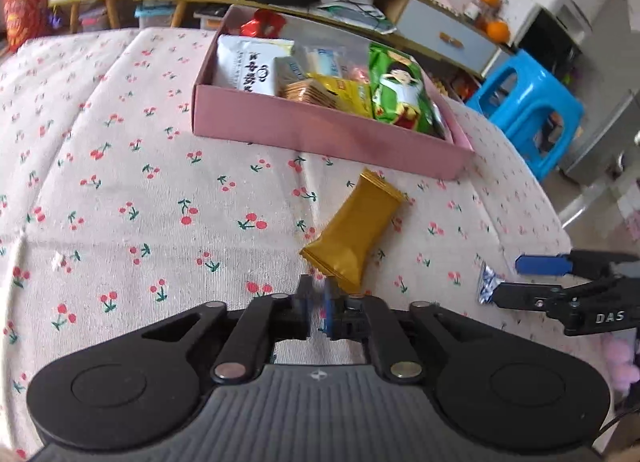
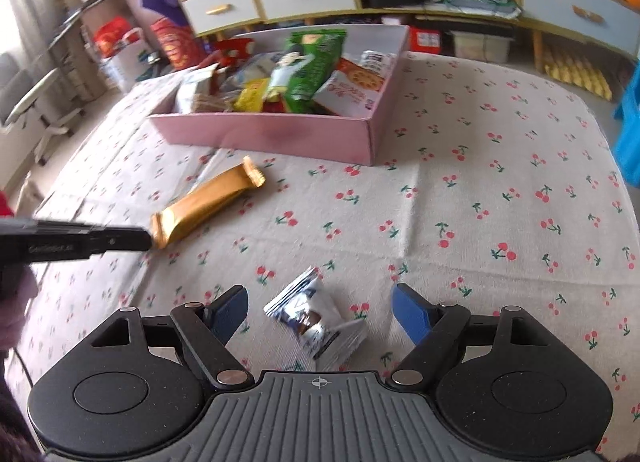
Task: Organize snacks
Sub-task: 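Withdraw both open tools back over the gold bar and blue candy, then grasp the gold bar pack with the left tool while the right tool grasps the blue-wrapped candy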
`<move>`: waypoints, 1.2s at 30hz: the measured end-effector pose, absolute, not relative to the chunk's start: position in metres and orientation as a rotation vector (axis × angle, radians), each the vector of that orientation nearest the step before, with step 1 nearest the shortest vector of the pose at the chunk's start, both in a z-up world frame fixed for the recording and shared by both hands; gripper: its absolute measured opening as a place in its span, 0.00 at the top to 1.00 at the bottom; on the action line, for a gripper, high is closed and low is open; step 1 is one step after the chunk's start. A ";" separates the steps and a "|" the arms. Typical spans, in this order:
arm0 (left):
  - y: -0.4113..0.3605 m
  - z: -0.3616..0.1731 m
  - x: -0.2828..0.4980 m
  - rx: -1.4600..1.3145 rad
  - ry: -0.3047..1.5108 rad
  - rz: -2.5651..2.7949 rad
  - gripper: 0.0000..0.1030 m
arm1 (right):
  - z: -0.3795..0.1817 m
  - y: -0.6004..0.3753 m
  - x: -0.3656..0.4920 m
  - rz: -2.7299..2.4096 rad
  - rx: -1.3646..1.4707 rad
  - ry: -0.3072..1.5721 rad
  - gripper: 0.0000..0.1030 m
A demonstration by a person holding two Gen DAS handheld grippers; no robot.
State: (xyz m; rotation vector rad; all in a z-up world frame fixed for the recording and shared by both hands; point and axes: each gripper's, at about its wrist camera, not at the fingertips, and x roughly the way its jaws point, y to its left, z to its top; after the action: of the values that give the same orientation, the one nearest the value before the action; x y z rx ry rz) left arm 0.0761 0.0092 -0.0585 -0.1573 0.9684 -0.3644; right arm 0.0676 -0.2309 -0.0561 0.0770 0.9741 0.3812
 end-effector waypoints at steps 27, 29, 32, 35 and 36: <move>-0.038 -0.070 0.081 0.211 0.751 -0.431 0.39 | -0.073 -0.215 0.043 0.416 -0.147 0.836 0.35; -0.040 -0.068 0.082 0.208 0.758 -0.439 0.51 | -0.071 -0.213 0.043 0.422 -0.147 0.839 0.41; -0.042 -0.067 0.085 0.191 0.777 -0.448 0.61 | -0.070 -0.211 0.043 0.433 -0.152 0.846 0.53; -0.045 -0.065 0.086 0.196 0.786 -0.453 0.70 | -0.068 -0.208 0.044 0.439 -0.153 0.852 0.67; -0.045 -0.064 0.086 0.193 0.793 -0.449 0.73 | -0.067 -0.207 0.044 0.440 -0.151 0.856 0.67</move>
State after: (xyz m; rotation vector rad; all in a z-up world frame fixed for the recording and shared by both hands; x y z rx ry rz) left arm 0.0863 -0.0454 -0.0644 0.1928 0.7930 -0.4493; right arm 0.0441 -0.2067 -0.0673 -0.1514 0.8561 0.4395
